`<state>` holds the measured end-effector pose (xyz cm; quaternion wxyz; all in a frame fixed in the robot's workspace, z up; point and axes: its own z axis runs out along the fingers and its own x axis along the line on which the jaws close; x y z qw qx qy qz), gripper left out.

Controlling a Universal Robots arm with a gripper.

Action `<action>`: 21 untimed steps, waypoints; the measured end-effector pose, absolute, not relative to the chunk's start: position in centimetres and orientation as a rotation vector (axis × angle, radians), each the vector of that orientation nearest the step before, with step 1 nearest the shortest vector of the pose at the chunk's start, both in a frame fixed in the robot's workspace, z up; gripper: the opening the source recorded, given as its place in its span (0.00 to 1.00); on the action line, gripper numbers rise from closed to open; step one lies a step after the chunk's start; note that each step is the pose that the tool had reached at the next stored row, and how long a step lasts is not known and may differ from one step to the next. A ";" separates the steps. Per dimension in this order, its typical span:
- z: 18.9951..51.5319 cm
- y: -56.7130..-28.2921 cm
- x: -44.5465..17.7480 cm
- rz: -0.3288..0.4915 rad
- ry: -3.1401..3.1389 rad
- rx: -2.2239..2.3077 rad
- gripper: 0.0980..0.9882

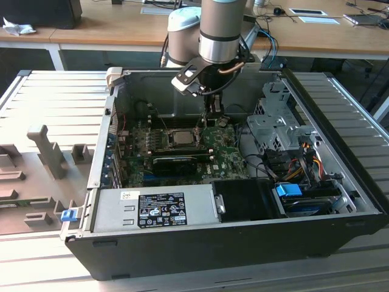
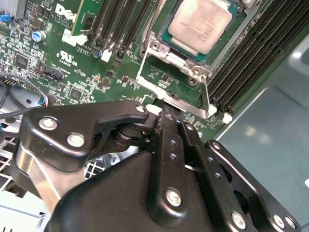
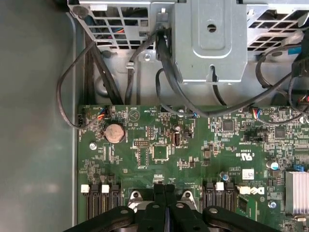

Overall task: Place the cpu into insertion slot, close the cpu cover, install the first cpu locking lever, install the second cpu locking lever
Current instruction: 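Close the cpu cover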

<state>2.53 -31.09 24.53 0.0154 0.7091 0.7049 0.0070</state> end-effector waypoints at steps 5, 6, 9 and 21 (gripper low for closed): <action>24.5 -31.1 1.7 0.022 2.193 2.206 0.01; 24.5 -31.1 1.4 0.022 2.193 2.206 0.01; 24.5 -31.1 1.0 0.022 2.193 2.206 0.01; 23.7 -31.1 -1.1 0.023 2.216 2.182 0.01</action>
